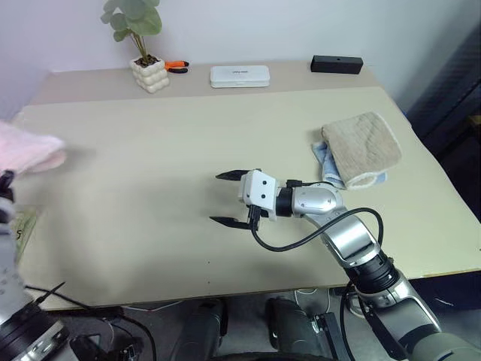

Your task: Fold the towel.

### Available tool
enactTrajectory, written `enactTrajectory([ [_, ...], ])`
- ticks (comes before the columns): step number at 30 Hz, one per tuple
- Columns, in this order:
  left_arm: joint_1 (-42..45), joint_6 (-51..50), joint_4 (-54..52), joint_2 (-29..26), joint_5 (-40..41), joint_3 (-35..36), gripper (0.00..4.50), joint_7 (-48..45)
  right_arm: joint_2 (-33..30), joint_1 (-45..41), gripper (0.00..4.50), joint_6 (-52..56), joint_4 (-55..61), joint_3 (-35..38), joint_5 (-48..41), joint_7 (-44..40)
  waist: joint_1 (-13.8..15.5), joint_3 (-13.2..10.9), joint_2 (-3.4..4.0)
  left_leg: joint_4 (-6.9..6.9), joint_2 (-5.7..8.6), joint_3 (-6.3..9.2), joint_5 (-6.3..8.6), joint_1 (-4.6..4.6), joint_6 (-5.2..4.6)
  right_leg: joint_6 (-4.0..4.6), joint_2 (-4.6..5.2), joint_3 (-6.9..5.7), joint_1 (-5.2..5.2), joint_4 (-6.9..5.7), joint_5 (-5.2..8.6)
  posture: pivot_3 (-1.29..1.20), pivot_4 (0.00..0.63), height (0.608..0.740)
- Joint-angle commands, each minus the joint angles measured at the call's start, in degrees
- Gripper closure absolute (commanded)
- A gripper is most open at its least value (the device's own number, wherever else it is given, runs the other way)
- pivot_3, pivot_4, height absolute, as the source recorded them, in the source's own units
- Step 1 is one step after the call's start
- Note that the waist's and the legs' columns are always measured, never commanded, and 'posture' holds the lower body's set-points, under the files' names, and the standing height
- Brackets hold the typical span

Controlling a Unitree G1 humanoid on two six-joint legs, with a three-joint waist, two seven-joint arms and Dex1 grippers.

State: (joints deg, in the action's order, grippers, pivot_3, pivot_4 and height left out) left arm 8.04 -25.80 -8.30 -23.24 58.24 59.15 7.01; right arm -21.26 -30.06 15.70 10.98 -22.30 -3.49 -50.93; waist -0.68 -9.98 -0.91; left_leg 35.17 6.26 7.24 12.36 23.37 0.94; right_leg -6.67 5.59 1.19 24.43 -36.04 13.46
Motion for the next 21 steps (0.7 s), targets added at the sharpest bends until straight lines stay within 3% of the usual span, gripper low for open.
enactTrajectory([
  [1,-4.47,3.05,-1.41,3.94,2.85,4.45,4.45,2.69,0.42,-0.69,0.0,-1.74,0.62,0.21,-0.74,-0.6,0.02,0.01,0.0,0.0,-0.01,0.0,0.0,-0.02,0.0,0.0,0.0,0.0,-0.02,0.01,0.0,0.0,0.15,0.74],
  [3,-7.43,4.16,-1.8,6.78,4.23,5.51,4.45,3.59,0.32,-0.71,0.0,-2.22,0.13,0.0,-0.6,-1.04,0.16,0.09,-0.19,0.01,-0.03,0.01,0.0,-0.02,0.0,0.01,0.0,-0.01,-0.04,0.01,0.0,0.0,0.15,0.74],
  [6,-10.69,4.52,-2.24,8.88,6.22,5.14,3.38,3.85,0.33,-0.96,0.0,-3.04,-0.64,-0.41,-0.38,-1.82,0.23,0.21,-0.47,0.05,-0.05,0.06,0.01,-0.02,0.01,0.04,0.01,-0.06,-0.1,0.03,0.02,0.0,0.15,0.74],
  [12,-11.5,7.68,-2.97,6.67,6.8,5.66,0.38,4.85,-0.01,-1.07,0.0,-3.75,-1.05,-0.43,-0.46,-2.85,0.12,0.22,-0.52,0.07,-0.08,0.08,0.01,-0.03,0.02,0.2,0.0,-0.09,-0.13,0.03,0.11,0.0,0.15,0.74],
  [17,-11.62,14.36,-2.78,-0.87,2.09,9.53,0.38,5.69,-0.51,-1.05,0.0,-3.75,-1.12,-0.23,-0.59,-3.64,-0.04,0.22,-0.6,0.04,-0.14,0.06,0.0,-0.03,0.04,0.26,-0.03,-0.08,-0.08,0.03,0.09,0.0,0.15,0.74],
  [21,-15.68,12.31,-6.09,-8.76,-5.69,3.01,0.38,0.29,0.09,-1.71,0.0,-1.3,-1.74,2.23,-2.78,-3.18,0.13,0.2,-0.56,0.02,-0.13,0.02,0.0,-0.04,0.03,0.27,-0.05,-0.07,-0.08,0.04,0.09,0.0,0.15,0.74],
])
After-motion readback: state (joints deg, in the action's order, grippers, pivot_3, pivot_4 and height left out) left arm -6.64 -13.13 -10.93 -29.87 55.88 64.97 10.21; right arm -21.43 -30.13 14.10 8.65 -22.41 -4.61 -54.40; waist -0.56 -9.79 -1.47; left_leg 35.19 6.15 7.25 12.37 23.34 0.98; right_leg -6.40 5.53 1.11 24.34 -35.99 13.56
